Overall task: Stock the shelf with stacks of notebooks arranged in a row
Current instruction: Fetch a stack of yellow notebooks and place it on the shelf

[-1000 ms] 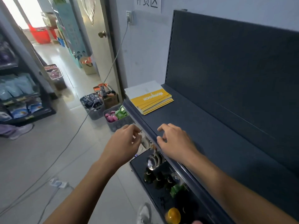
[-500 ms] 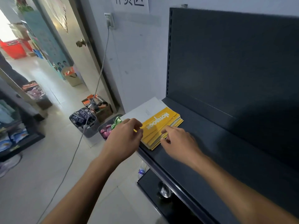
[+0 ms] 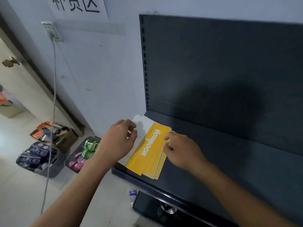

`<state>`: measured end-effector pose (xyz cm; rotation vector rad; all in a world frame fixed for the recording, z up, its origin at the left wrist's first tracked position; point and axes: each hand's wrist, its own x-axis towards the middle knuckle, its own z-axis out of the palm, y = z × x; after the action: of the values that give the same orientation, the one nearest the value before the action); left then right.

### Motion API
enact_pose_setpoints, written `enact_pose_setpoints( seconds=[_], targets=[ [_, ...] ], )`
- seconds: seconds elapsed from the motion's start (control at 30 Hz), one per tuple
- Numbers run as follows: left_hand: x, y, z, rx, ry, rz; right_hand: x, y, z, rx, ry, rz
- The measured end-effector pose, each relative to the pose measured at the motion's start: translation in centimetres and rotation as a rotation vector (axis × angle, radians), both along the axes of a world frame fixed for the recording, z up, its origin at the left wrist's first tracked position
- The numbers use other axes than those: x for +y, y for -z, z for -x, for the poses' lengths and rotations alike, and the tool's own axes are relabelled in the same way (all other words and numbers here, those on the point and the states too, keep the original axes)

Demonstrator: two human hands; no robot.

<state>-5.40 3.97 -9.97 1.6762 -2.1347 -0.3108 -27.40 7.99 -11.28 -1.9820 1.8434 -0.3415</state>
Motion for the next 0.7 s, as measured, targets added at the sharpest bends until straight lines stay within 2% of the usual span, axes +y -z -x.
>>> enact_pose_setpoints(
  seconds=[0.13, 0.43, 0.7],
  targets=[
    [-3.3, 0.9, -2.0, 0.018, 0.068, -0.026, 0.0, 0.2, -2.3, 0.015, 0.169, -0.046],
    [-5.7, 3.1, -4.8, -0.089, 0.123, -0.155, 1.5, 0.6, -6.9, -0.036, 0.483, -0.114],
    [-5.1, 3.0, -3.7, -0.133, 0.166, -0.248, 1.4, 1.7, -7.0, -0.025, 0.576, -0.162]
  ],
)
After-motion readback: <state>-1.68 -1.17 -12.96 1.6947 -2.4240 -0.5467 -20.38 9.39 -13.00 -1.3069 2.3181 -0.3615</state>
